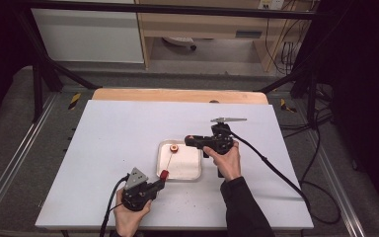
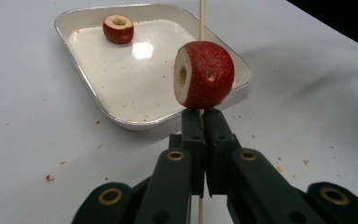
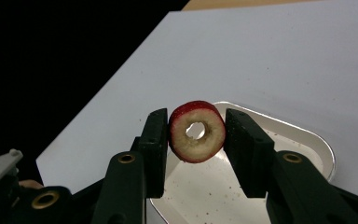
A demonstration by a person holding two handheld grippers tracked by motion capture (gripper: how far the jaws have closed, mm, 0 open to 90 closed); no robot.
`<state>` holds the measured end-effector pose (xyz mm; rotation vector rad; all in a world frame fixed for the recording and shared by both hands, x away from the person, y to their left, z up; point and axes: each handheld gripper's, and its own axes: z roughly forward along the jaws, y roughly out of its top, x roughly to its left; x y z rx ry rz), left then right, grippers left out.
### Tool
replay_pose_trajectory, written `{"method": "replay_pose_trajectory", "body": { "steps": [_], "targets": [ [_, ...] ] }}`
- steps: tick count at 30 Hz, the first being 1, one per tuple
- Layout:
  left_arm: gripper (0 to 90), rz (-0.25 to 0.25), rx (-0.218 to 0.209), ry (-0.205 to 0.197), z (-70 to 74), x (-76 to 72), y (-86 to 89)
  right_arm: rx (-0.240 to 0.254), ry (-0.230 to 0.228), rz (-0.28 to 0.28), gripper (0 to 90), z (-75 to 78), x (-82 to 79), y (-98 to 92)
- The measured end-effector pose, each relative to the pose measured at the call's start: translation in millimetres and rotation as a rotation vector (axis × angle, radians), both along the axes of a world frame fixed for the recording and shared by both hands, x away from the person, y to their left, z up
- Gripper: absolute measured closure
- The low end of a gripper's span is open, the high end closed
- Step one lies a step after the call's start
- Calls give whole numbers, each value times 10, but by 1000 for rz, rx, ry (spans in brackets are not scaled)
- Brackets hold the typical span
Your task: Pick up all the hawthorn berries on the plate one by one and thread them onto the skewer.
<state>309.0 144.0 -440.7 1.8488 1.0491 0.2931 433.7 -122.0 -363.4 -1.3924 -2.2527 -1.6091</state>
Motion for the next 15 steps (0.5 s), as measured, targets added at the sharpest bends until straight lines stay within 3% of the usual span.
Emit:
{"method": "replay_pose_trajectory", "body": {
  "steps": [9,15],
  "targets": [
    [881,4,-34,25,29,-25,-145,150,-50,-87,611,-100,-111,-55],
    [881,8,-61,30,68,-28,-212,189,-81,-123,611,-169,-157,-42]
  ]
}}
